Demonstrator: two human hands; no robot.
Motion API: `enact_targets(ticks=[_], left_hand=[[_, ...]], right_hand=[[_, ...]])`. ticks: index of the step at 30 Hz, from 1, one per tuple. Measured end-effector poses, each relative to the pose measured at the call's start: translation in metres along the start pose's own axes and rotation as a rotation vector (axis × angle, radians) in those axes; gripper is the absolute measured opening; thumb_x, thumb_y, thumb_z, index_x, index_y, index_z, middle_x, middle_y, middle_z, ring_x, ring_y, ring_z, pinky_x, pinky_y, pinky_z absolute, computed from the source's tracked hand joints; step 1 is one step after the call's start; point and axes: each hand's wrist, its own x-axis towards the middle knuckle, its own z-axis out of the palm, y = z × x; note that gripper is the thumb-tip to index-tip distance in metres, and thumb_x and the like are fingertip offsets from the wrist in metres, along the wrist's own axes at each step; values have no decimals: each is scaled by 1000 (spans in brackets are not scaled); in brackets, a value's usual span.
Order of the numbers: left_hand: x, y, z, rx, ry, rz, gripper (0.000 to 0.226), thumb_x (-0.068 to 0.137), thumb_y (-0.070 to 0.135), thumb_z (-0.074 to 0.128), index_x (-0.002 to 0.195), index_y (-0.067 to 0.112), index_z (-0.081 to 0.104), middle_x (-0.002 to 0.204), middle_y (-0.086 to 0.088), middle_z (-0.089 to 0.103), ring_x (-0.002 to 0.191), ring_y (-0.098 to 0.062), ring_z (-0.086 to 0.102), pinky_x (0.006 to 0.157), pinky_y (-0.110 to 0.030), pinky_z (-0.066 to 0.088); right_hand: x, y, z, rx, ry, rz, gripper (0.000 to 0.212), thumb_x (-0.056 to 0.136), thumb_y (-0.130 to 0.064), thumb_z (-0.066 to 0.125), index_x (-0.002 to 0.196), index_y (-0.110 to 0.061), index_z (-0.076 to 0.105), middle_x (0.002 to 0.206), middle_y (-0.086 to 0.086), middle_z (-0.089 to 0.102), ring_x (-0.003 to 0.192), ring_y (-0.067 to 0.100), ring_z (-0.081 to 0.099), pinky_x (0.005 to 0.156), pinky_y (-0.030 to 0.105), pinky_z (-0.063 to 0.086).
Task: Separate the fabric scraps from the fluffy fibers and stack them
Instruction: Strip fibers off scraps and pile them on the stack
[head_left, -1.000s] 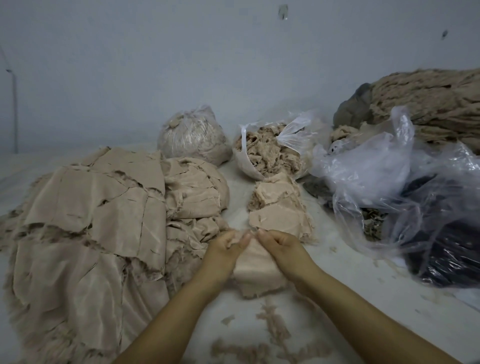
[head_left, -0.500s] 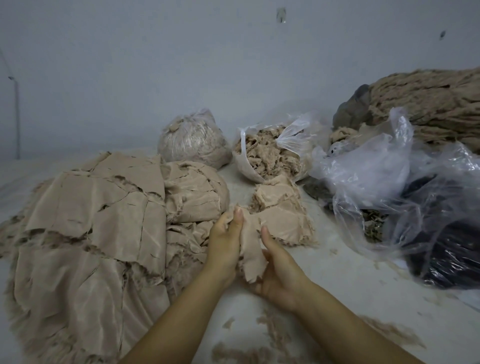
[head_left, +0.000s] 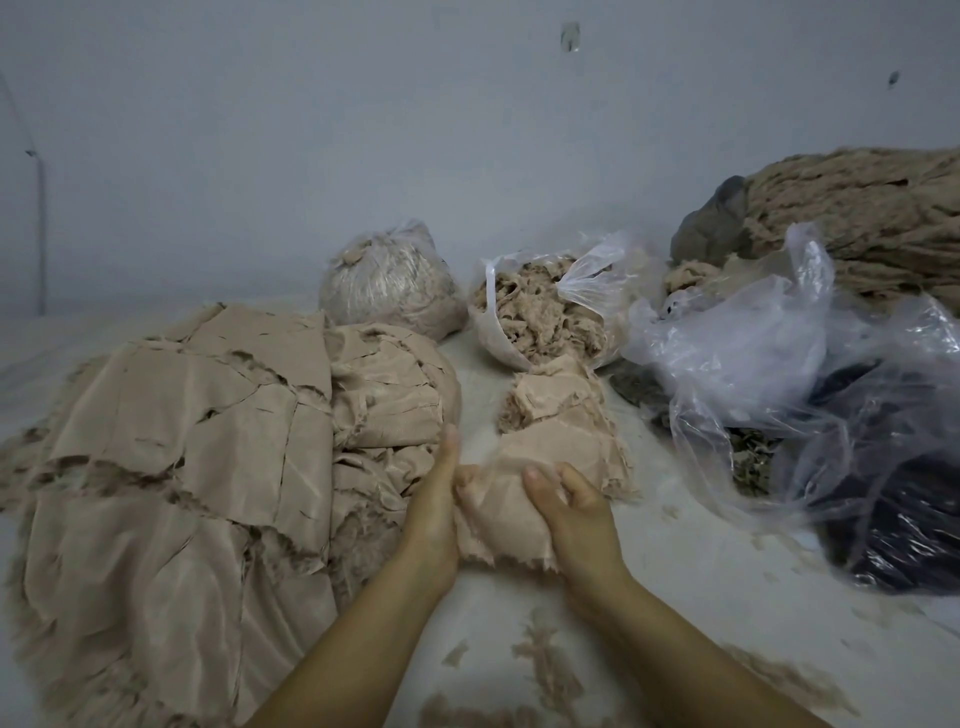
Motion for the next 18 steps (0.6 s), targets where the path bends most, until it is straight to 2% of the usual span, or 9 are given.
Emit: enact_targets(ticks=[2,4,6,8,10,13,16,18], left_hand=[[-3,-2,0,86,-73,23,45,79,39,66,98,-1,70,95,-22,71,84,-29,70,77,-37,57],[-4,-7,2,134,-66,106,26,82,20,68,97,-1,67,93,-23,71,77,-28,70,68,-34,57],[-6,-11,6,149,-26,179,18,91,17,60,93,0,66,81,-20,70,65,-25,67,53,-31,55],[-5,-11,8,210,80,264,21,94,17,56,84,1,65,70,-12,66,56,-15,63,48,-22,49],[-4,-10,9,207,145,299,22,95,14,54,79,2,63,69,-10,63,57,-14,59,52,-22,48],[-2,-12,7,176,182,280,23,95,13,53,75,4,62,71,-14,60,65,-21,55,63,-33,46],[5,-14,4,309,182,342,25,94,15,55,74,1,62,69,-13,57,66,-21,51,63,-34,42],[18,-9,7,438,195,414,26,92,19,60,73,2,65,67,-12,62,64,-19,53,62,-33,44]], right_hand=[[0,-1,-1,-28,-67,14,17,91,-21,63,80,-9,67,74,4,69,68,15,64,59,24,50],[2,-3,0,-31,-68,23,21,90,-23,63,77,-7,65,68,6,64,63,16,60,56,25,48],[3,-3,2,17,-9,6,17,91,-17,62,80,-4,66,66,4,64,60,13,60,54,23,49],[4,-2,4,46,33,-27,14,93,-12,59,83,-5,67,64,-1,67,58,8,61,54,19,49],[5,-1,6,43,54,-53,14,93,-9,58,83,-6,68,63,-4,67,58,4,61,54,16,49],[6,4,5,21,87,-61,14,92,-10,60,83,-9,71,69,-2,70,63,6,63,58,18,50],[11,8,3,-14,119,-46,15,91,-12,63,80,-16,73,75,-1,73,69,8,65,64,21,53],[23,5,0,-62,166,-76,19,89,-14,65,75,-24,72,72,-10,73,67,1,64,62,15,50]])
